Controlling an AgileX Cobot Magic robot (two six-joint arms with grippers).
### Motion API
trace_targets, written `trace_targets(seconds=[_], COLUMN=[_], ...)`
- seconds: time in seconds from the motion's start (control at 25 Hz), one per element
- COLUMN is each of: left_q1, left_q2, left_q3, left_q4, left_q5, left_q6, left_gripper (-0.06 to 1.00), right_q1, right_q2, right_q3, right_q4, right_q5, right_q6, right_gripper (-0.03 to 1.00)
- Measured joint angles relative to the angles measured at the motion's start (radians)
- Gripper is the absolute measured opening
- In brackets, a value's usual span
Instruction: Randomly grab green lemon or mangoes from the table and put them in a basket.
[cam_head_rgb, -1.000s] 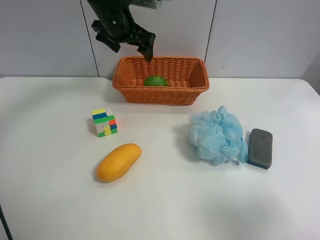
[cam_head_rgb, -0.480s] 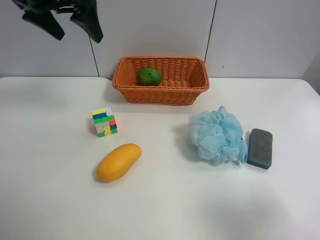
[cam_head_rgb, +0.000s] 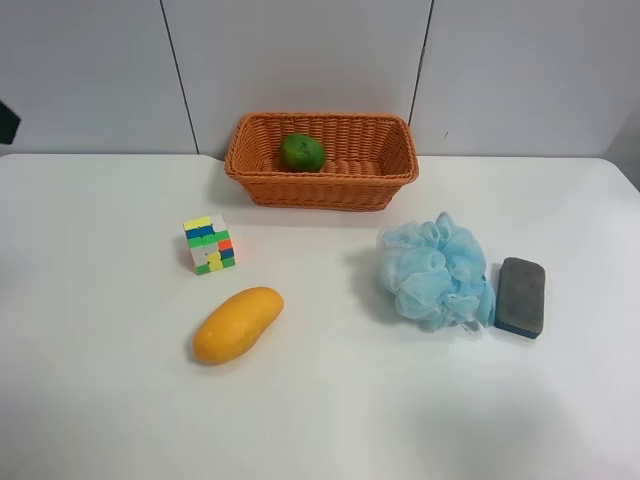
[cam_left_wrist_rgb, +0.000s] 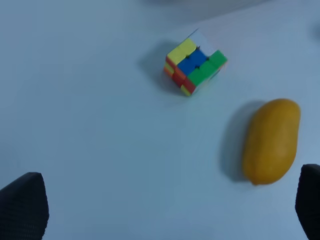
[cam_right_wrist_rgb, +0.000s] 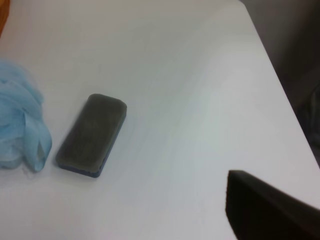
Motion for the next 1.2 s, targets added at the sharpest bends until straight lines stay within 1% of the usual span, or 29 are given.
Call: trace_targets(seconds=[0.2,0.36,0.56,0.72,0.92,1.04,1.2], left_q1=[0.013,0.026,0.100,0.160,0.189,0.190,0.190], left_q2=[-0.252,-0.444,-0.649,-0.763,-0.886,-0.938,-1.001], left_q3=[0.146,0.275,0.424,0.513,0.581,0.584,0.584], left_q4=[0.001,0.005,0.005,0.005,0.030,0.060,0.087], left_q5=[0.002,0.005,0.006,0.006,0.004,0.004,0.003], left_q6=[0.012,0.000,-0.007,-0.007,-0.025,-0.069,-0.097], left_gripper=[0.99,0.99,0.99,0.99,0.99,0.99,0.99], right_q1=[0.000,0.000,0.000,0.000,0.000,0.000,0.000], right_q2=[0.000,0.000,0.000,0.000,0.000,0.000,0.000], right_q3=[0.000,0.000,0.000,0.000,0.000,0.000,0.000], right_q4=[0.000,0.000,0.000,0.000,0.000,0.000,0.000], right_q5=[0.000,0.000,0.000,0.000,0.000,0.000,0.000], right_q6=[0.000,0.000,0.000,0.000,0.000,0.000,0.000], right_gripper=[0.99,0.99,0.99,0.99,0.99,0.99,0.99])
